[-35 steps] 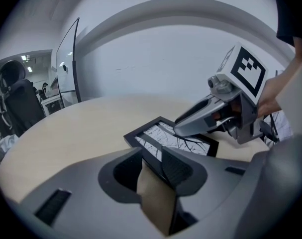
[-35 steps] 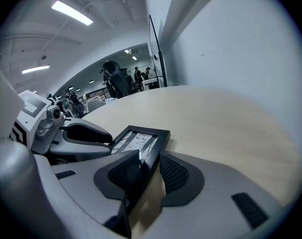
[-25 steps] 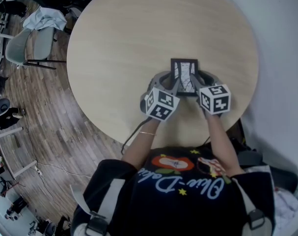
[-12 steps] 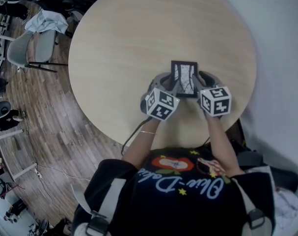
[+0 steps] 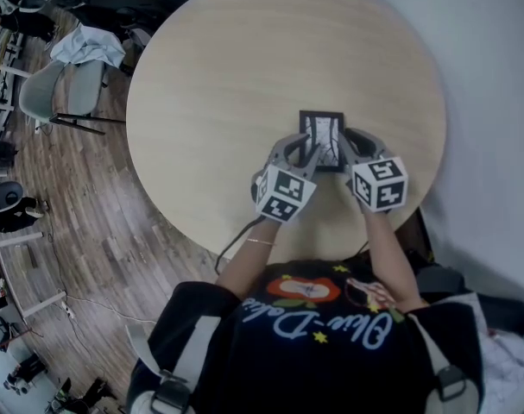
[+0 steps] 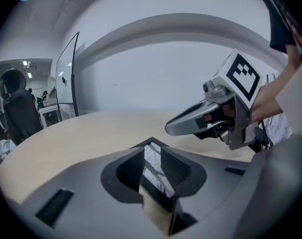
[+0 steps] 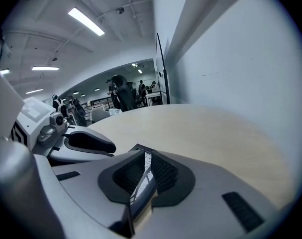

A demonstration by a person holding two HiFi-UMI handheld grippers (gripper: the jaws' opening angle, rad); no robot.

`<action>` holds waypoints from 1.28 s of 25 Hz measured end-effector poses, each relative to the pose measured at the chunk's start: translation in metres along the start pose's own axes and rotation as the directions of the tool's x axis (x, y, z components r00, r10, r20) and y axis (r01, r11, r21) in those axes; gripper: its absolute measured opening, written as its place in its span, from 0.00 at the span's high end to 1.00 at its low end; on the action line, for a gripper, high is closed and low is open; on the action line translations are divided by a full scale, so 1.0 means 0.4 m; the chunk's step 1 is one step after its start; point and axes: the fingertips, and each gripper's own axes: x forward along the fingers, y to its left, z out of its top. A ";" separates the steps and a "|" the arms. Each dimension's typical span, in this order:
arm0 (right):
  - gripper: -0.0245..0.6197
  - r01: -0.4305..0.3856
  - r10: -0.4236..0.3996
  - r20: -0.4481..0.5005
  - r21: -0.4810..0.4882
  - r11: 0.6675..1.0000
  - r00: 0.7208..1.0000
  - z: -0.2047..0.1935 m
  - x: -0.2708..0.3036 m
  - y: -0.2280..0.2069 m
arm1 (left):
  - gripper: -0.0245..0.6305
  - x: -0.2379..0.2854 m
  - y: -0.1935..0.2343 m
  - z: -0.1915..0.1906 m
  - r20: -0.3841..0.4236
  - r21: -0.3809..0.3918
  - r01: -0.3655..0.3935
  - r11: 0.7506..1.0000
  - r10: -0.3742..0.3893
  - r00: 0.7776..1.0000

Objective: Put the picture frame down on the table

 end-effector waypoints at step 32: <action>0.97 -0.048 0.065 0.238 -0.077 0.996 0.969 0.152 -0.177 0.086 | 0.96 -0.192 -0.001 0.158 0.185 0.000 -0.105 0.994 0.104 0.977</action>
